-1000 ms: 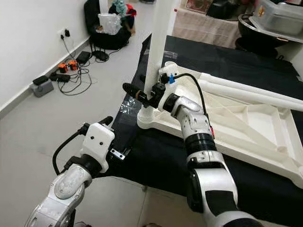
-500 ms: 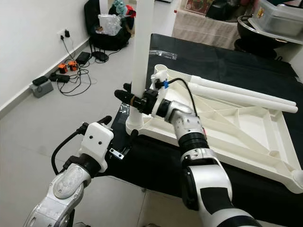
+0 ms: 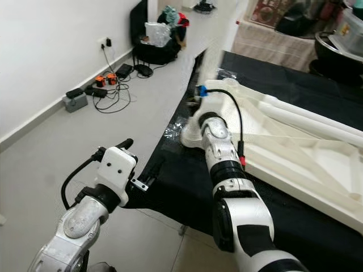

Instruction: Building children table

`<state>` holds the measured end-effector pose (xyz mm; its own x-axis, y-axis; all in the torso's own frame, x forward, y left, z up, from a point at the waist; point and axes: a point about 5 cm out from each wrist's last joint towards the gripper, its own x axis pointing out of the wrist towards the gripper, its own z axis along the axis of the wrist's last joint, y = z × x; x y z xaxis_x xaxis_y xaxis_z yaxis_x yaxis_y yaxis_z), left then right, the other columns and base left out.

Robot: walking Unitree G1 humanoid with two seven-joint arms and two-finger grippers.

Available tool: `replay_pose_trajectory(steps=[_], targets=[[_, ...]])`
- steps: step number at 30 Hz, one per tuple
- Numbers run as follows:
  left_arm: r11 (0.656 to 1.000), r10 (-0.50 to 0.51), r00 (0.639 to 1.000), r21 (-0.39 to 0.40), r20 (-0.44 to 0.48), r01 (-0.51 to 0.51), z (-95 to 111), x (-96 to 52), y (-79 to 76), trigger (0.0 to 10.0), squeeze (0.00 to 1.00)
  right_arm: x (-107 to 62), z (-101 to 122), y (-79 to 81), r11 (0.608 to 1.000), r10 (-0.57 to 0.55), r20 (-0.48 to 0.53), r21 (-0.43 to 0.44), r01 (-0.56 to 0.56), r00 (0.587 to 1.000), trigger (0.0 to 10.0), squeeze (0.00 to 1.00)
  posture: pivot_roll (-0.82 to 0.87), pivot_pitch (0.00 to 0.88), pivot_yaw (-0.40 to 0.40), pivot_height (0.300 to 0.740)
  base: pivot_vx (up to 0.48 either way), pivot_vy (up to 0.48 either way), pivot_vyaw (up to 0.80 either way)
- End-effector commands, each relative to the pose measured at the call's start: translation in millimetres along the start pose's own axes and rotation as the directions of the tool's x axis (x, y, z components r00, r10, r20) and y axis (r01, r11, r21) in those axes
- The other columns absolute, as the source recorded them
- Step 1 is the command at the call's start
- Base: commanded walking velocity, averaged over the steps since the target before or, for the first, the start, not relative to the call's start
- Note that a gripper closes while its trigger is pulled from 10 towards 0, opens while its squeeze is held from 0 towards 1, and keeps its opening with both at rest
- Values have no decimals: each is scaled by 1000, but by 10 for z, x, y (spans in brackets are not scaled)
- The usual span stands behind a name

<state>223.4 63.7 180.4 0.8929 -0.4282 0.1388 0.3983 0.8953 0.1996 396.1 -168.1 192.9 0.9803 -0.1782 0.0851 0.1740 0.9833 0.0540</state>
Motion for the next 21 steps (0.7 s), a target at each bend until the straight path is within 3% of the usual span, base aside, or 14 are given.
replay_pose_trajectory(steps=[1, 3, 4, 9, 10, 11, 12, 17, 18, 21], targets=[[1000, -8, 1000, -1, -2, 8, -11, 6, -23, 10000, 0, -95, -91, -166, 973, -229, -34, -53, 227, 973, 0, 0, 75, 57, -116, 740, 0, 0, 0], [1000, -8, 1000, -1, -2, 8, -11, 6, -23, 10000, 0, -95, -91, -166, 973, -229, -34, -53, 227, 973, 0, 0, 75, 57, -116, 740, 0, 0, 0], [1000, -7, 1000, 0, -2, 7, -11, 9, -21, 10000, 0, -172, -153, -86, 957, -290, -81, -52, 287, 954, 0, 0, 73, 61, -116, 740, 0, 0, 0], [1000, -5, 1000, 0, -4, 5, -14, 10, -17, 10000, 0, -219, -194, 13, 956, -294, -109, -53, 290, 949, 0, 0, 74, 62, -120, 740, 0, 0, 0], [1000, -4, 1000, -1, -5, 4, -16, 7, -19, 10000, 0, -227, -211, 100, 965, -263, -116, -39, 260, 958, 1608, 0, 74, 63, -119, 740, 0, 0, 0], [1000, -3, 1000, -2, -6, 3, -18, 4, -20, 10000, 0, -212, -205, 204, 982, -188, -106, -8, 188, 976, 10000, 0, 77, 64, -120, 740, 0, 0, 0], [1000, -2, 1000, -3, -8, 2, -19, 3, -21, 10000, 0, -189, -162, 291, 994, -101, -70, 22, 102, 992, 10000, 1000, 74, 64, -122, 740, 0, 0, 0], [1000, -1, 1000, -4, -9, 1, -21, 3, -21, 10000, 0, -166, -88, 372, 998, -10, -18, 59, 11, 1000, 10000, 1000, 72, 65, -121, 740, 0, 0, 0], [1000, -1, 1000, -3, -9, 1, -21, 3, -22, 10000, 0, -147, -53, 395, 993, 70, -21, 96, -67, 997, 10000, 0, 72, 65, -121, 740, 0, 0, 0], [1000, 0, 1000, -3, -9, 0, -21, 3, -20, 10000, 0, -129, -34, 417, 979, 153, -34, 140, -147, 988, 10000, 0, 73, 69, -121, 740, 0, 0, 0]])
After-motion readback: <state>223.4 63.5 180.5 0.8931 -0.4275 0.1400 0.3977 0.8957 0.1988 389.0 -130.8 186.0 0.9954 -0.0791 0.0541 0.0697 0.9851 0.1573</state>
